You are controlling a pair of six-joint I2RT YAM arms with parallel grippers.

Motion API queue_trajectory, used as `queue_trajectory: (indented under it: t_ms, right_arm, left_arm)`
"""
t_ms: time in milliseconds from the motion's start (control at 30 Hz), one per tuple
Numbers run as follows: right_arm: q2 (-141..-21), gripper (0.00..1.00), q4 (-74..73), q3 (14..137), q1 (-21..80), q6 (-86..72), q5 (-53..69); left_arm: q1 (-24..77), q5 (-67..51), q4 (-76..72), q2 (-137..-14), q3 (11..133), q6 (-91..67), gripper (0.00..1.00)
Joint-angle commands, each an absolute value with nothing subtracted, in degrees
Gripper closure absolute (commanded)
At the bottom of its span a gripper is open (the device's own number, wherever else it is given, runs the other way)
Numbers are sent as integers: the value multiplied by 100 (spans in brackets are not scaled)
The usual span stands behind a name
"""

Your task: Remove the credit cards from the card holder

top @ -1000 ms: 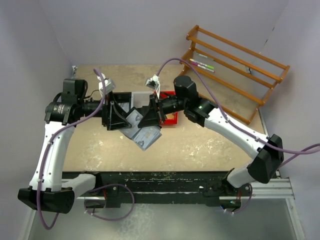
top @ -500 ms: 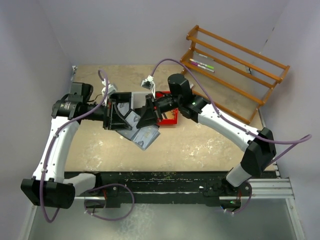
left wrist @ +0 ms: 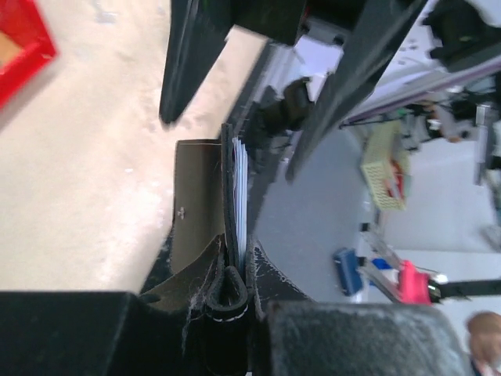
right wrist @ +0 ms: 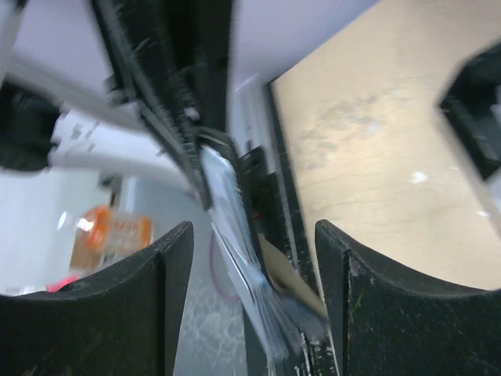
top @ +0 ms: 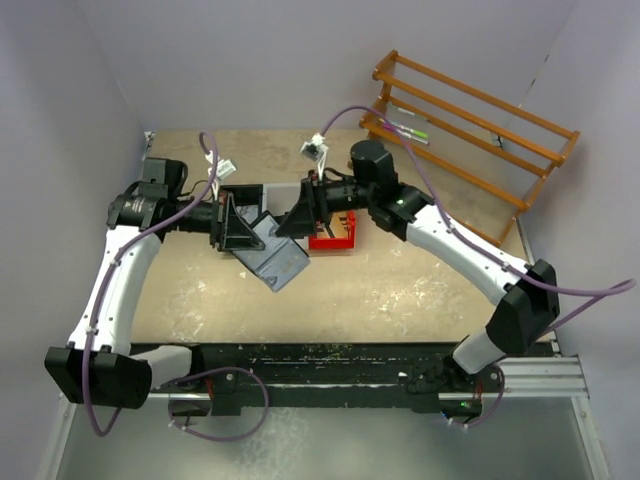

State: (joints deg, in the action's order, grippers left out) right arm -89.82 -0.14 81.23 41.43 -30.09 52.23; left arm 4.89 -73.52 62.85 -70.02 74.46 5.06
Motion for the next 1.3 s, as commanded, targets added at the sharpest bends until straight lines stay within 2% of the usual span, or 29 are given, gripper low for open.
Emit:
queue_trajectory:
  t_ms: [0,133,333,500,667,1267]
  right_arm:
    - [-8188,34,-170,8011,3946,-3409,3369]
    - [-7399,32,450,7440,3965,-3919,2328]
    - [-6754,33,1774,6413,4506,-5119,1941]
    - [-7130,38,2789,6162,5058,-5830,1915]
    - [-7677,44,3818,6007,5155,-6323,2072]
    - [-8440,68,4861,5988,5156,-6917,2109]
  left_arm:
    - [410,-6374,5260,-6568,7698,-303,100]
    - [295,-6016,5024,-6523,7695,-585,100]
    - [-36,-6445,4010,-6229,7360,-1497,100]
    - [-52,-6781,3130,-6136,7111,-2353,100]
    - [-62,-6969,2598,-6148,7058,-2992,100]
    - [-70,-7451,1735,-5877,6859,-4300,100]
